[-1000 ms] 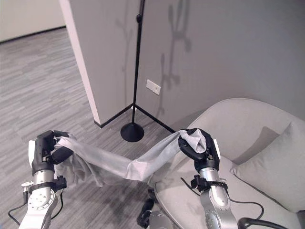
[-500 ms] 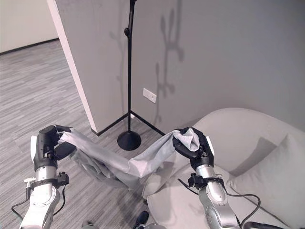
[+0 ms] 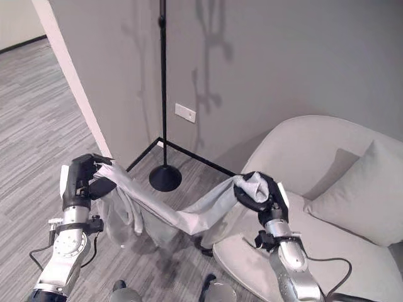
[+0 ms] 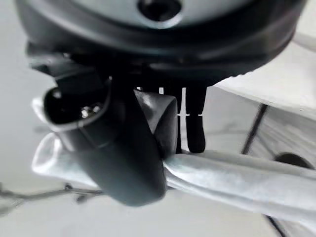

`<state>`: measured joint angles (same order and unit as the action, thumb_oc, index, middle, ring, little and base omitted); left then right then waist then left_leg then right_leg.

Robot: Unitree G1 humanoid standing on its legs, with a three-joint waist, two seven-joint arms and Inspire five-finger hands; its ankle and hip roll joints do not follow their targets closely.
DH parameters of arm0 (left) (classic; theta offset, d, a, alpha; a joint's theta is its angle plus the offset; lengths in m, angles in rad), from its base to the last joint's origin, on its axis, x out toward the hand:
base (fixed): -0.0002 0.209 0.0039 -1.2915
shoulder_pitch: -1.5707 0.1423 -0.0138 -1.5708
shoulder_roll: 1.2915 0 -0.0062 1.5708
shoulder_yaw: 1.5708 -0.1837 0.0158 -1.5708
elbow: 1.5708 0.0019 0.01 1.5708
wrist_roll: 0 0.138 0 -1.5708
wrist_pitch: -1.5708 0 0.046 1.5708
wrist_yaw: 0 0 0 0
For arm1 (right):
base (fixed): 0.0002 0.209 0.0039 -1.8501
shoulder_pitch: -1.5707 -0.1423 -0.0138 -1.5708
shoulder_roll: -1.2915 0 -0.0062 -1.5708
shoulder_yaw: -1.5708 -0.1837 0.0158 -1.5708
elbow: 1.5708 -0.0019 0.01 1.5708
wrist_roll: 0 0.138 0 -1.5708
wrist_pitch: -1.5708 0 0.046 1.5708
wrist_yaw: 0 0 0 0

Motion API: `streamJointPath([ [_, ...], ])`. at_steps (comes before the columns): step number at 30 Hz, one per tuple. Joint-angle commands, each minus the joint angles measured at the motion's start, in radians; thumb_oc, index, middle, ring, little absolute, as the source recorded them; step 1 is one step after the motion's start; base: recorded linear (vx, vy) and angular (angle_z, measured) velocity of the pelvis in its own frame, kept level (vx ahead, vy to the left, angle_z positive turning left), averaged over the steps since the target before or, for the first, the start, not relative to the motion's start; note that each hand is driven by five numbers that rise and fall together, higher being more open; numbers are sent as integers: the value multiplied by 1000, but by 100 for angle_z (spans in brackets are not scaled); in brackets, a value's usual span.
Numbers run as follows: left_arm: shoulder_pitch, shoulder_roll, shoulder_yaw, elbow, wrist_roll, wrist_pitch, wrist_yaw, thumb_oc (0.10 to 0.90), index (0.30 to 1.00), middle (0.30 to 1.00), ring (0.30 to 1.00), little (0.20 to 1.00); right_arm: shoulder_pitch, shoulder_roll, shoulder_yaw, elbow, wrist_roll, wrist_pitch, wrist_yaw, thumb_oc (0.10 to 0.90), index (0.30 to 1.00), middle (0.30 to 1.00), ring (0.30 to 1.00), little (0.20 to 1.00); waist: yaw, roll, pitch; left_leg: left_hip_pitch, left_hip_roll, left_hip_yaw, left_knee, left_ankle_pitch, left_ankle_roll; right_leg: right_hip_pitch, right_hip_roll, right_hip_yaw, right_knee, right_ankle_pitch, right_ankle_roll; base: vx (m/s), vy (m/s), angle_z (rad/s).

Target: Hang the clothes on the sofa on the clothes rack.

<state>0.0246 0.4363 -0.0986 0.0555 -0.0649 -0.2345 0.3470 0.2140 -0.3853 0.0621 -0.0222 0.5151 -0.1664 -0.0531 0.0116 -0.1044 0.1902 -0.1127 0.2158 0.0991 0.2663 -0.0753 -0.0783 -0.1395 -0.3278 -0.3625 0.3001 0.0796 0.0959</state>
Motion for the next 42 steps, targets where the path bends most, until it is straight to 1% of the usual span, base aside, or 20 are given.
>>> streamJointPath([
  [1, -11, 84, 94, -189, 64, -110, 48, 400, 300, 300, 300, 300, -135, -17, 19, -74, -65, -64, 6, 400, 300, 300, 300, 300, 10, -3, -92, 57, -20, 56, -193, 62, 28, 163, -104, -5, 107, 7, 85, 123, 652, -15],
  [3, 25, 82, 126, -204, 63, -101, 59, 400, 300, 300, 300, 300, -150, -12, 39, -82, -89, -58, 0, 400, 300, 300, 300, 300, 26, 2, -87, 131, -77, 127, -236, 36, 71, 147, -175, -110, 231, 16, 81, 204, 606, -60],
  [4, 47, 77, 142, -202, 54, -96, 63, 400, 300, 300, 300, 300, -148, -10, 37, -94, -89, -57, -1, 400, 300, 300, 300, 300, 23, 0, -90, 179, -100, 140, -264, 11, 78, 146, -186, -146, 287, 16, 108, 335, 716, -66],
  [8, 139, 56, 173, -227, 37, -103, 42, 400, 300, 300, 300, 300, -104, -22, 24, -123, -72, -49, 33, 400, 300, 300, 300, 300, 13, -8, -69, 272, -166, 165, -309, -13, 112, 87, -77, -225, 261, 34, 133, 166, 353, -32],
  [12, 137, 38, 174, -224, 44, -102, 40, 400, 300, 300, 300, 300, -101, -34, 12, -119, -72, -52, 31, 400, 300, 300, 300, 300, 9, -3, -68, 292, -172, 162, -323, -16, 105, 67, -46, -277, 171, 53, 137, 83, 134, -12],
  [17, 98, 36, 131, -202, 49, -99, 14, 400, 300, 300, 300, 300, -86, -40, -14, -141, -54, -67, 28, 400, 300, 300, 300, 300, -27, -5, -65, 303, -160, 137, -333, -22, 84, -2, 46, -182, -2, 41, 119, 110, 15, 9],
  [23, 53, 42, 97, -214, 48, -95, -19, 400, 300, 300, 300, 300, -100, -21, 3, -150, -66, -64, 25, 400, 300, 300, 300, 300, -45, 1, -73, 348, -159, 140, -333, -66, 70, -46, 52, -169, -128, 63, 113, 226, 5, 13],
  [26, 35, 37, 90, -209, 57, -94, -15, 400, 300, 300, 300, 300, -104, -16, 8, -152, -81, -64, 16, 400, 300, 300, 300, 300, -37, -14, -98, 383, -171, 154, -289, -149, 64, 26, 92, -197, -222, 28, 94, 399, -13, 4],
  [27, 27, 26, 83, -191, 54, -95, 3, 400, 300, 300, 300, 300, -106, -8, 8, -131, -85, -65, 2, 400, 300, 300, 300, 300, -56, -10, -118, 410, -168, 156, -253, -182, 57, 27, 121, -165, -194, 12, 82, 466, 6, -7],
  [29, 22, 22, 82, -180, 55, -96, 8, 400, 300, 300, 300, 300, -107, -7, 8, -126, -80, -65, -4, 400, 300, 300, 300, 300, -58, -5, -129, 411, -156, 158, -223, -192, 46, 39, 144, -166, -204, -9, 69, 324, -33, 9],
  [31, 0, 24, 77, -167, 68, -96, 27, 400, 300, 300, 300, 300, -137, -23, 10, -101, -74, -75, -15, 400, 300, 300, 300, 300, -55, 14, -147, 365, -108, 167, -65, -142, -5, 80, 188, -184, -243, -36, 33, 312, -159, 3],
  [32, -20, 45, 91, -173, 76, -104, 54, 400, 300, 300, 300, 300, -149, -47, 5, -96, -79, -86, -27, 400, 300, 300, 300, 300, -44, 8, -135, 252, -41, 179, 172, -14, -73, 126, 215, -180, -273, -57, -4, 205, -188, -12],
  [33, -21, 46, 91, -173, 76, -105, 55, 400, 300, 300, 300, 300, -150, -46, 5, -96, -79, -87, -27, 400, 300, 300, 300, 300, -44, 9, -134, 238, -33, 175, 192, -18, -80, 125, 221, -182, -277, -57, -10, 224, -242, -8],
  [34, -25, 63, 116, -177, 99, -110, 95, 400, 300, 300, 300, 300, -170, -81, -1, -76, -121, -91, -55, 400, 300, 300, 300, 300, -16, -14, -115, 151, 23, 190, 370, 79, -110, 177, 233, -189, -312, -89, -46, 121, -168, -18],
  [35, -30, 66, 131, -181, 114, -111, 117, 400, 300, 300, 300, 300, -181, -92, -5, -71, -145, -90, -67, 400, 300, 300, 300, 300, -15, -21, -106, 119, 82, 216, 417, 86, -107, 196, 242, -197, -325, -100, -59, 196, -159, -43],
  [36, -27, 67, 150, -187, 131, -109, 131, 400, 300, 300, 300, 300, -189, -104, -11, -71, -170, -92, -80, 400, 300, 300, 300, 300, -11, -26, -98, 109, 136, 256, 428, 79, -98, 212, 248, -196, -334, -110, -63, 95, -60, -47],
  [38, -28, 76, 171, -189, 158, -108, 142, 400, 300, 300, 300, 300, -196, -121, -30, -74, -194, -96, -92, 400, 300, 300, 300, 300, -6, -34, -96, 90, 172, 286, 405, 60, -84, 231, 244, -196, -343, -116, -61, 163, 73, -22],
  [39, -34, 100, 210, -200, 221, -108, 168, 400, 300, 300, 300, 300, -216, -150, -79, -77, -241, -109, -130, 400, 300, 300, 300, 300, 10, -32, -95, 39, 172, 296, 286, -5, -56, 259, 234, -169, -371, -115, -44, 200, 158, -9],
  [40, -35, 97, 210, -202, 225, -107, 170, 400, 300, 300, 300, 300, -218, -151, -80, -77, -244, -109, -132, 400, 300, 300, 300, 300, 10, -33, -95, 43, 165, 300, 275, -5, -52, 258, 230, -169, -373, -111, -41, 225, 352, -22],
  [42, -67, 149, 302, -193, 291, -88, 252, 400, 300, 300, 300, 300, -281, -188, -153, -44, -334, -103, -238, 400, 300, 300, 300, 300, 37, 0, -105, -31, 85, 206, 5, 45, -63, 279, 229, -110, -384, -139, -22, 175, 320, -26],
])
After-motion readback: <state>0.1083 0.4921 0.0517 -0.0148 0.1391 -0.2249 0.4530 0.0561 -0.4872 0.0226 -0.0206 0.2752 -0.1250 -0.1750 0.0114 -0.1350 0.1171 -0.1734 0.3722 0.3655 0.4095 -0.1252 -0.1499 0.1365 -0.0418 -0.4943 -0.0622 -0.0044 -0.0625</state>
